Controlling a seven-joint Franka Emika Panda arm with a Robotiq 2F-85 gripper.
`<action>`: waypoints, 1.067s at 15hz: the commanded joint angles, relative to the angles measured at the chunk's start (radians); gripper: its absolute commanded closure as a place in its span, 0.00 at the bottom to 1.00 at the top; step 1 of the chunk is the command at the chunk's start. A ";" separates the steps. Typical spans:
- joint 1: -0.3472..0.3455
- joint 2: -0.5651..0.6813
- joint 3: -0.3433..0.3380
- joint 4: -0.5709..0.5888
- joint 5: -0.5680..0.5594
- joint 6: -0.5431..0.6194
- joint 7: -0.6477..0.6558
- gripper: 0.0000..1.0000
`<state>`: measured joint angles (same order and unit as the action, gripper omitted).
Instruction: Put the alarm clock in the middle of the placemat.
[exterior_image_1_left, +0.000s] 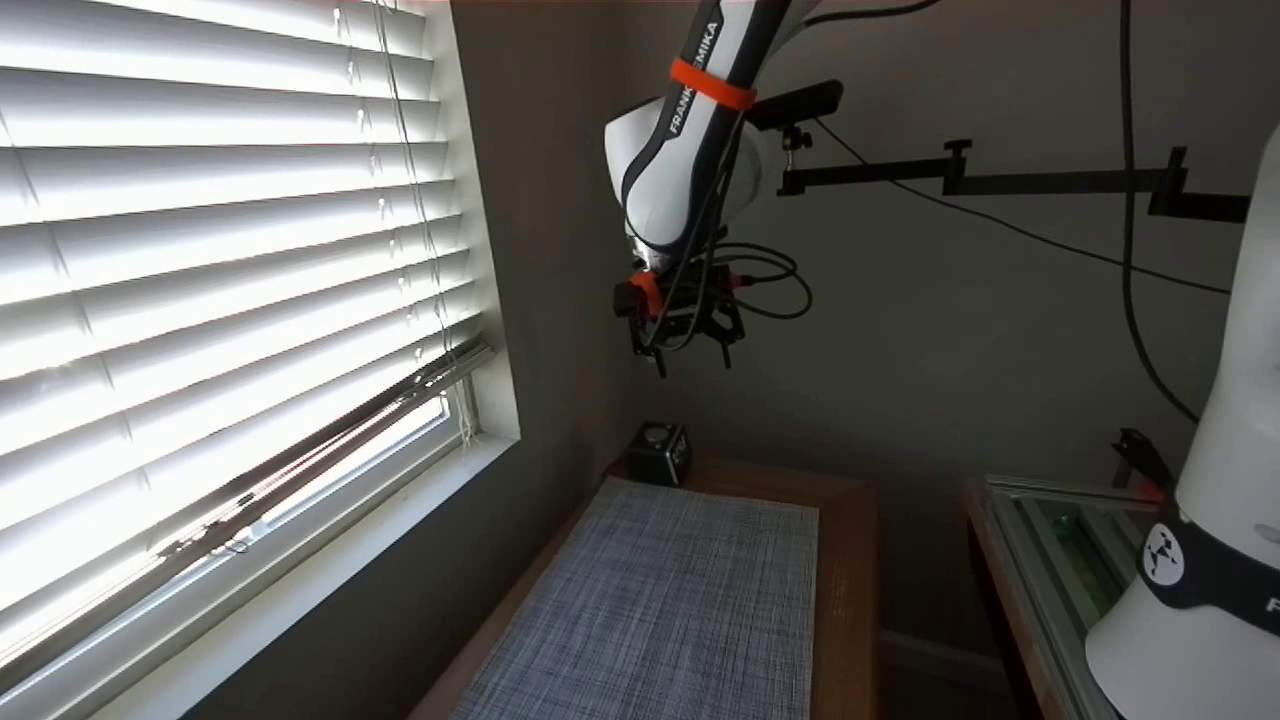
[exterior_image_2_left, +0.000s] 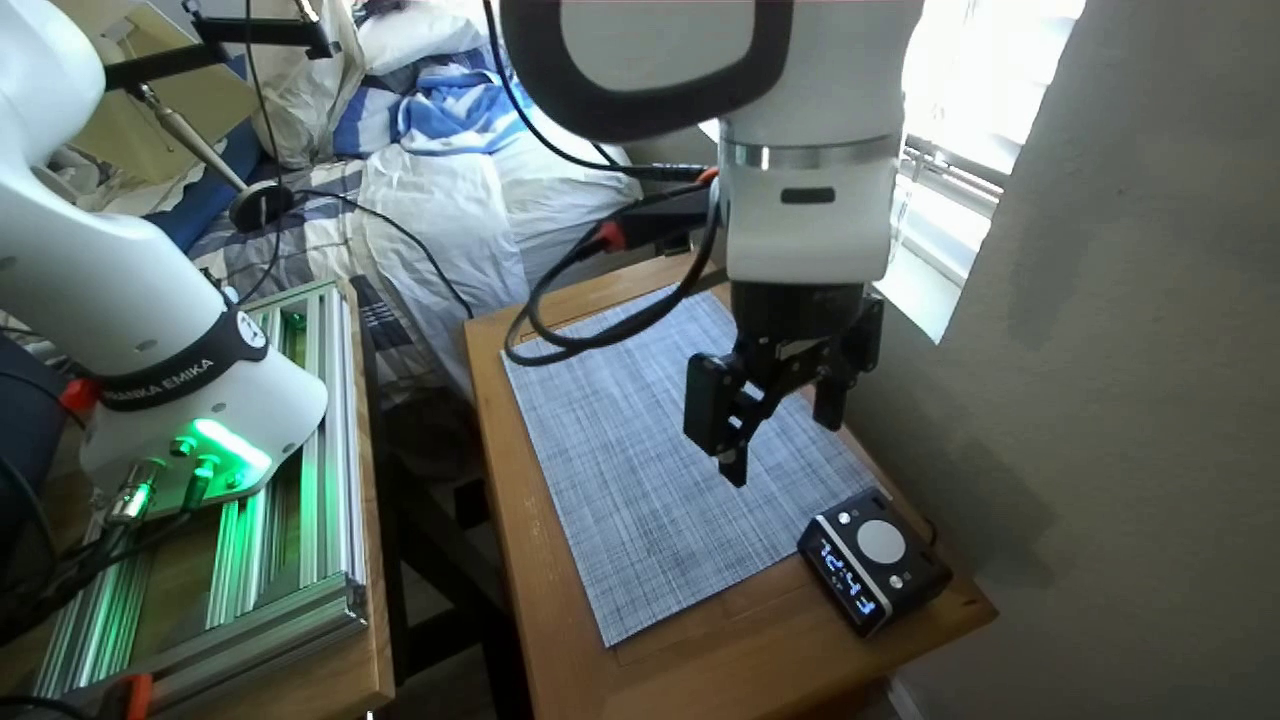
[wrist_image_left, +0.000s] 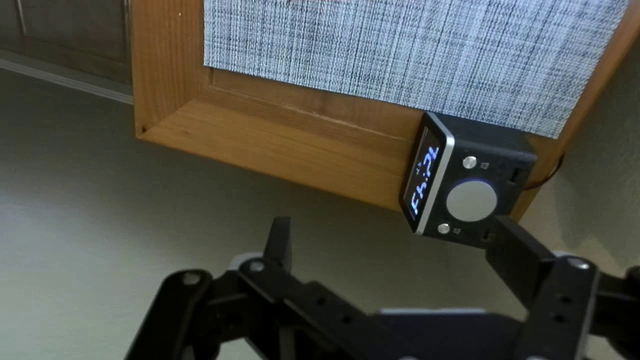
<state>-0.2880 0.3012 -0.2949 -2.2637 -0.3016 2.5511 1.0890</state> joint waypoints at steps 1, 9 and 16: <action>0.014 0.140 -0.008 0.108 0.132 0.002 -0.047 0.00; 0.008 0.336 -0.009 0.276 0.265 0.066 -0.114 0.00; 0.012 0.455 -0.019 0.390 0.341 0.083 -0.153 0.00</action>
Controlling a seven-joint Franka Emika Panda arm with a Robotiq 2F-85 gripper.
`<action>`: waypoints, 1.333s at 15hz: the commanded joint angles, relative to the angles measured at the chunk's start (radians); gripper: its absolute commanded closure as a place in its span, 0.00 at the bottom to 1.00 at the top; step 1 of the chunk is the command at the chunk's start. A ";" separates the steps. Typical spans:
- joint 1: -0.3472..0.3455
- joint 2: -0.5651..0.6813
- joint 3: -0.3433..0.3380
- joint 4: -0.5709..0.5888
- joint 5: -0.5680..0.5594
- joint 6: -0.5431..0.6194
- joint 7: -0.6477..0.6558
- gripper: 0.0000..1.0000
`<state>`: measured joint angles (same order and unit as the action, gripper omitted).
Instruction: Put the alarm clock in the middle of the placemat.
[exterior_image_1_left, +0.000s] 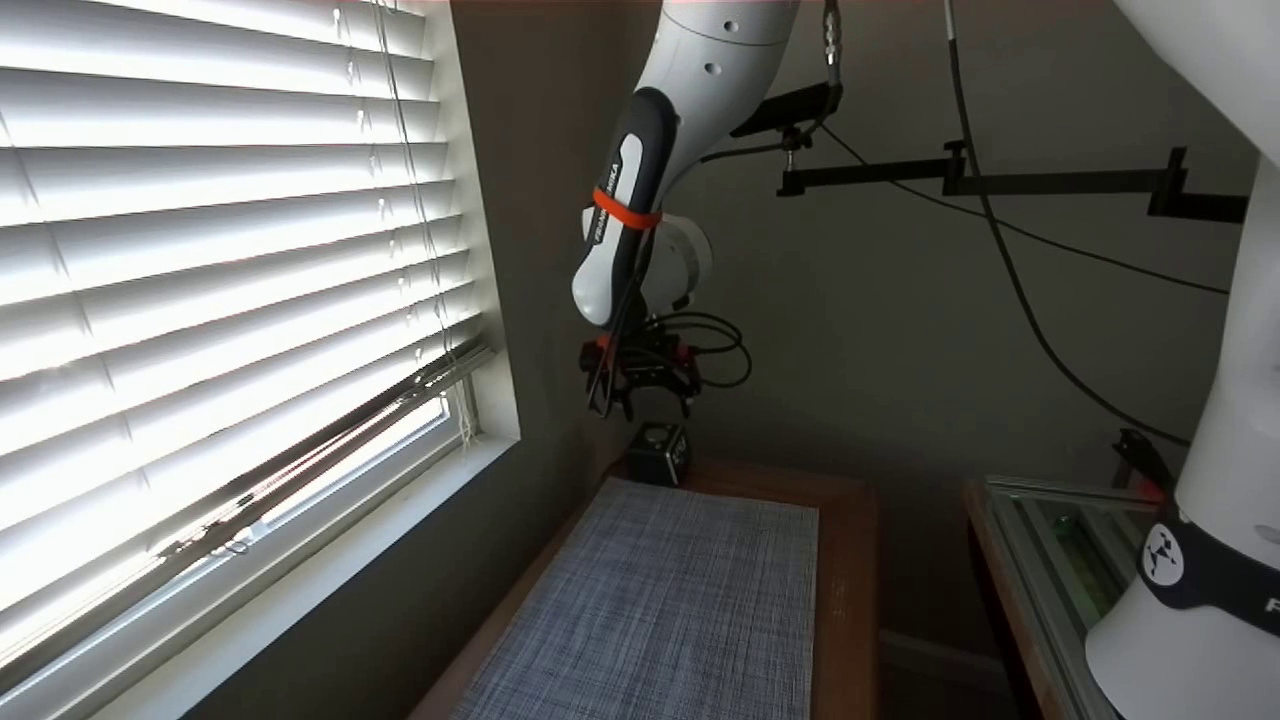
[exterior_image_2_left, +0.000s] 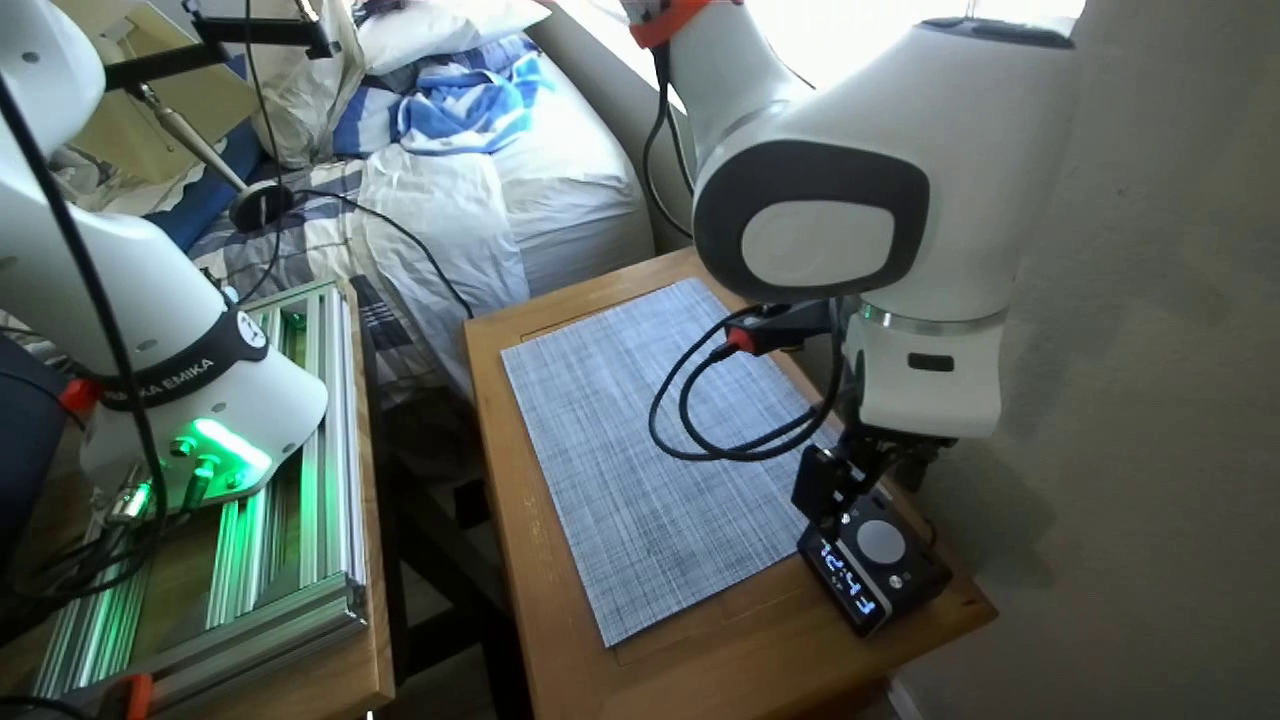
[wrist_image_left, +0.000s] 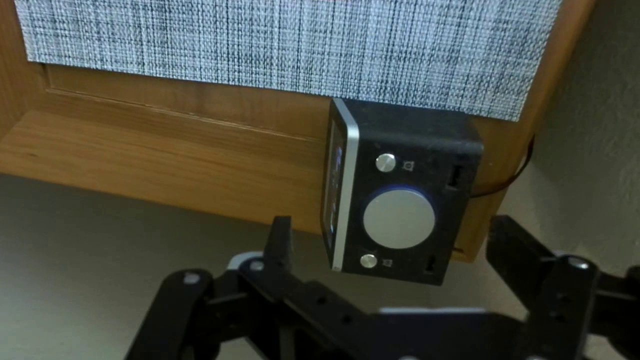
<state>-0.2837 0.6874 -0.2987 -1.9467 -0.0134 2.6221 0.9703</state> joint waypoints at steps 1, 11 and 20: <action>0.005 0.081 -0.014 0.086 0.060 0.012 -0.040 0.00; 0.003 0.197 -0.015 0.199 0.098 -0.006 -0.053 0.00; -0.002 0.230 -0.015 0.240 0.114 -0.032 -0.055 0.00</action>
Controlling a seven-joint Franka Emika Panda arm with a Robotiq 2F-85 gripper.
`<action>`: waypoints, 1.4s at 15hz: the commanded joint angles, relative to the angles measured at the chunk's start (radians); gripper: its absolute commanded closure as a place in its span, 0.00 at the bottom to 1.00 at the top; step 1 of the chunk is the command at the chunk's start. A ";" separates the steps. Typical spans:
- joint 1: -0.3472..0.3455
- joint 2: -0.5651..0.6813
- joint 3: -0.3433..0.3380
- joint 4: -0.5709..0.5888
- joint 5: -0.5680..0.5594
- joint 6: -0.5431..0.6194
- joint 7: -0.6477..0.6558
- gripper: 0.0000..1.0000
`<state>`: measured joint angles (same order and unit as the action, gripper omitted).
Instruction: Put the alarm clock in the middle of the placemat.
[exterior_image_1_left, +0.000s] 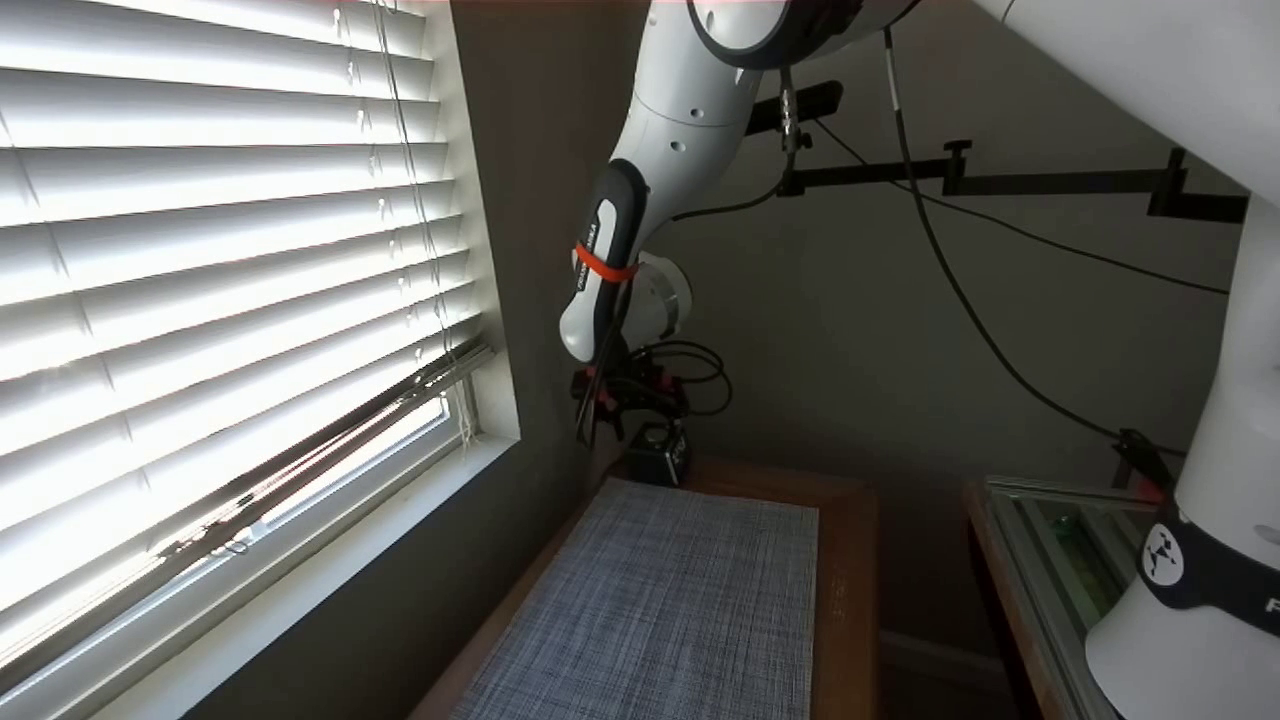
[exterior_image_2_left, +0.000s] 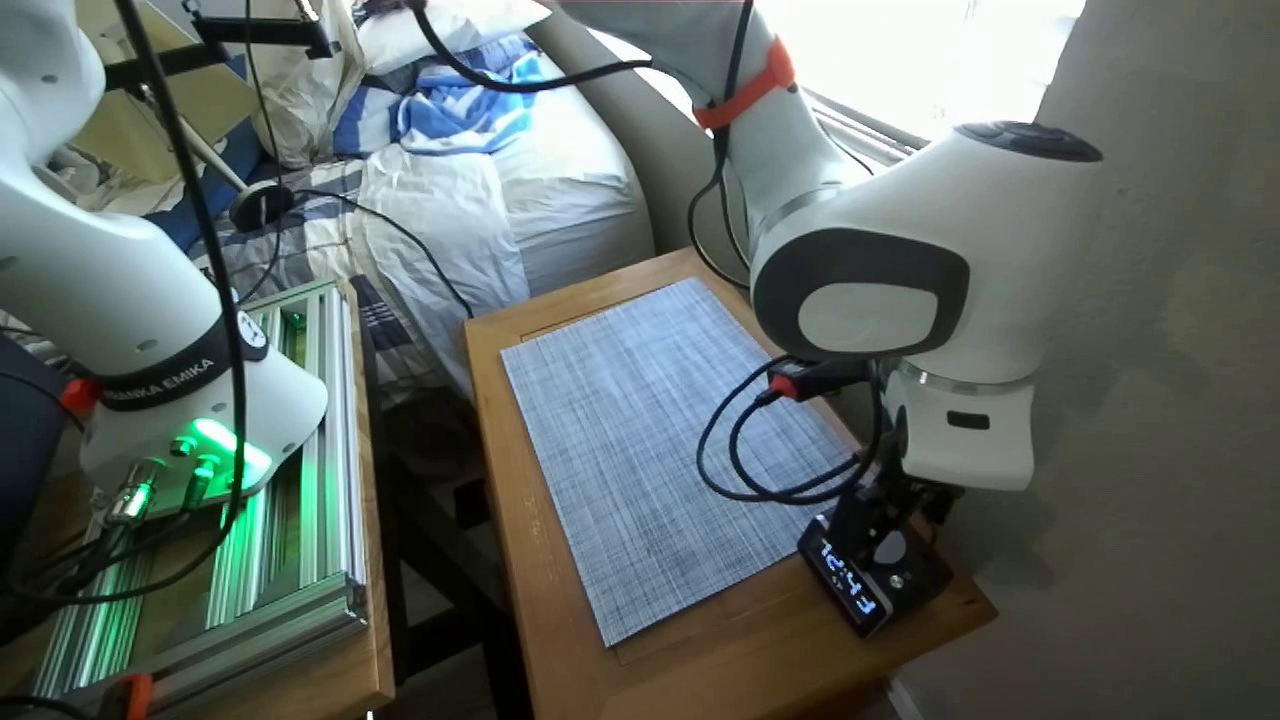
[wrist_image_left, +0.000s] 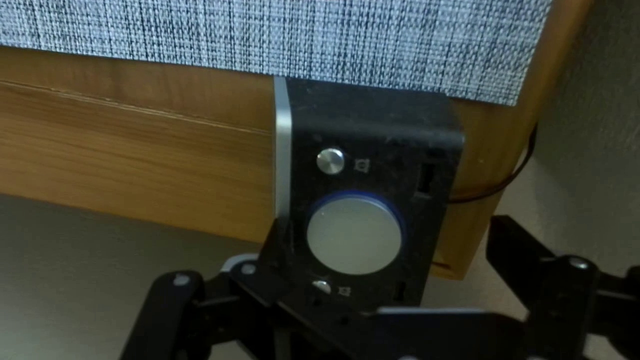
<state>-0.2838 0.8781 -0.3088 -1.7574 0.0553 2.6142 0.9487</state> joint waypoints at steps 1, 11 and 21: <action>0.001 0.037 -0.007 0.051 0.045 -0.031 -0.032 0.00; 0.024 0.023 -0.031 0.046 0.032 -0.104 -0.010 0.00; 0.007 0.022 -0.018 0.037 0.059 -0.106 -0.018 0.00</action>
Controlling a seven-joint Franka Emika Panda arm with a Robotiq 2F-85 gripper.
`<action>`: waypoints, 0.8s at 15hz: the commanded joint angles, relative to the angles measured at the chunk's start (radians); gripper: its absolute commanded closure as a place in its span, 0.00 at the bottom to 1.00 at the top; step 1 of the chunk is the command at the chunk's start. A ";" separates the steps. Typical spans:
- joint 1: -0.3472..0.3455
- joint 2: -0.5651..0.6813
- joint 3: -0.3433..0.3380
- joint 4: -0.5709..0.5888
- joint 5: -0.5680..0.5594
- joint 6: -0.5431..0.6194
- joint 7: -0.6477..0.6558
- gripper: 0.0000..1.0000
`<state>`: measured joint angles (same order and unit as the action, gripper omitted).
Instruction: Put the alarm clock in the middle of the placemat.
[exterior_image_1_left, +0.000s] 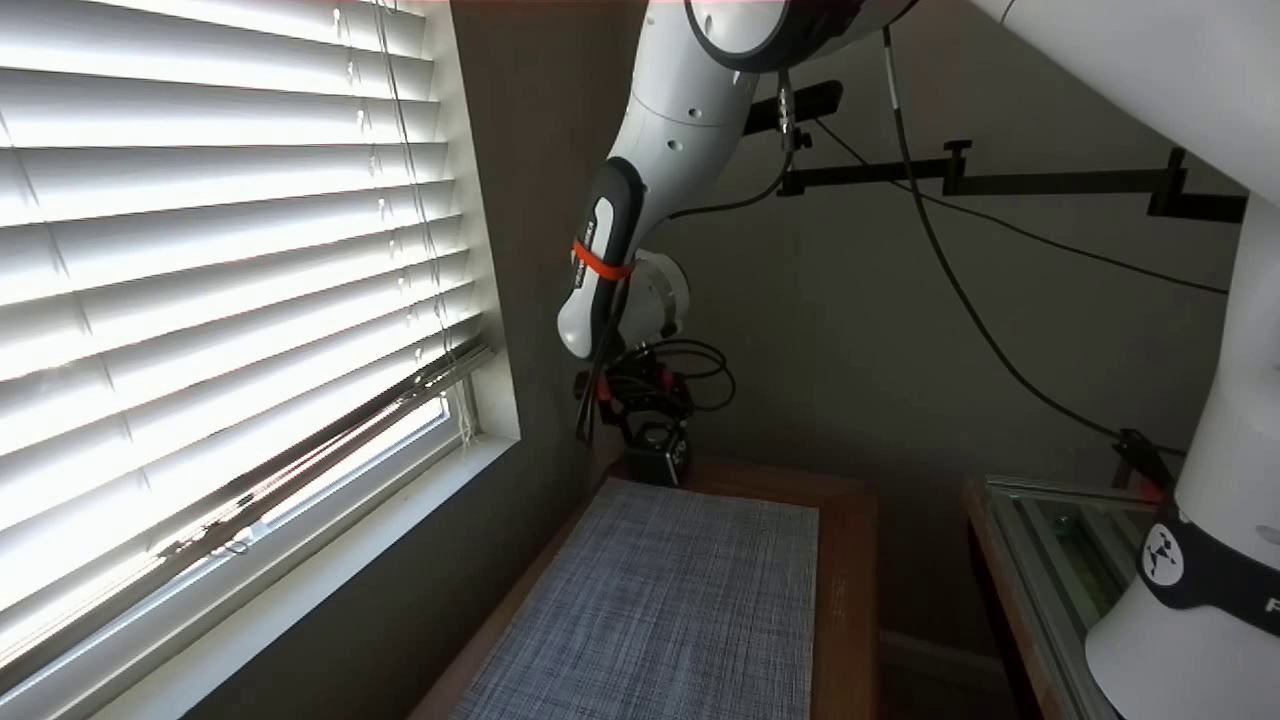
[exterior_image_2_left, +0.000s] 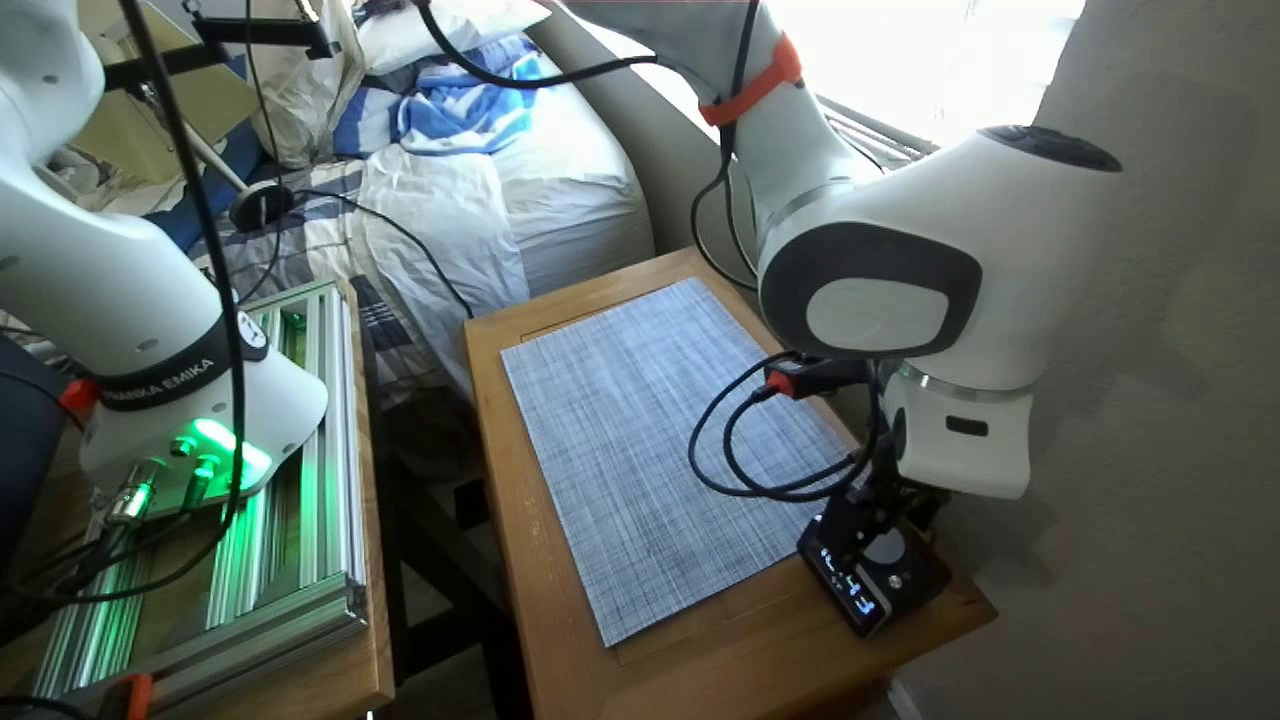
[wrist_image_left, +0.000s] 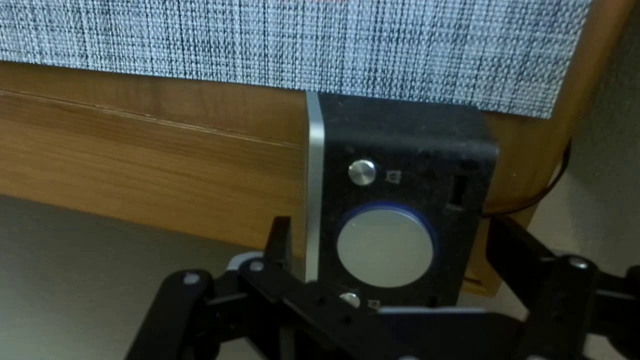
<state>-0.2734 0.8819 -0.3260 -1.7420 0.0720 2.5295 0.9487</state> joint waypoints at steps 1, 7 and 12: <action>-0.004 0.019 0.000 0.021 0.046 -0.022 -0.017 0.00; -0.005 0.028 0.001 0.023 0.058 -0.033 -0.017 0.00; -0.004 0.031 -0.001 0.025 0.063 -0.036 -0.015 0.25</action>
<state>-0.2736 0.8963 -0.3259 -1.7423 0.0984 2.5122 0.9487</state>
